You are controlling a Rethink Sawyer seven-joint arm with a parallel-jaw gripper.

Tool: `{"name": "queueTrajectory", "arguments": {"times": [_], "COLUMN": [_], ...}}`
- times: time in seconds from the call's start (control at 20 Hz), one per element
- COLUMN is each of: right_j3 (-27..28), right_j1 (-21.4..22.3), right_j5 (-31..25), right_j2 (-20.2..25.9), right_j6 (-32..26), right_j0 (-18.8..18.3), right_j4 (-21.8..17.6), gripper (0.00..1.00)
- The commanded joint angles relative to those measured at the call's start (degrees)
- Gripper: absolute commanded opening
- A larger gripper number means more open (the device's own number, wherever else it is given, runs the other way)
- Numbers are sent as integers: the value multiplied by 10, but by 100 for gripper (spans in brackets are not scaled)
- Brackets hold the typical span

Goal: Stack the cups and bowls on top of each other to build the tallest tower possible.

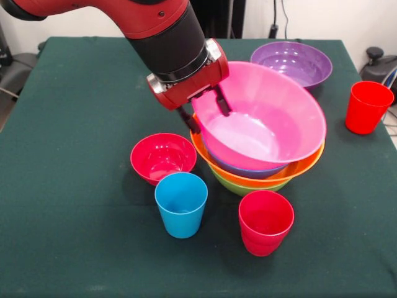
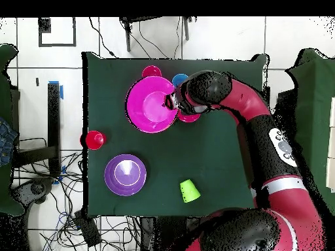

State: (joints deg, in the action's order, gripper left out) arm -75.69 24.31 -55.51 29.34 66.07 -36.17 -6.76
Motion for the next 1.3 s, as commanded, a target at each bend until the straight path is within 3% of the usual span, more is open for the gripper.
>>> {"name": "queueTrajectory", "arguments": {"times": [0.05,0.65,1.3], "right_j3": [26,35,15], "right_j1": [-27,-31,-52], "right_j5": [15,2,50], "right_j2": [12,11,20], "right_j6": [9,-2,-39], "right_j0": [9,5,-21], "right_j4": [-11,-13,-35], "gripper": [100,100,100]}}
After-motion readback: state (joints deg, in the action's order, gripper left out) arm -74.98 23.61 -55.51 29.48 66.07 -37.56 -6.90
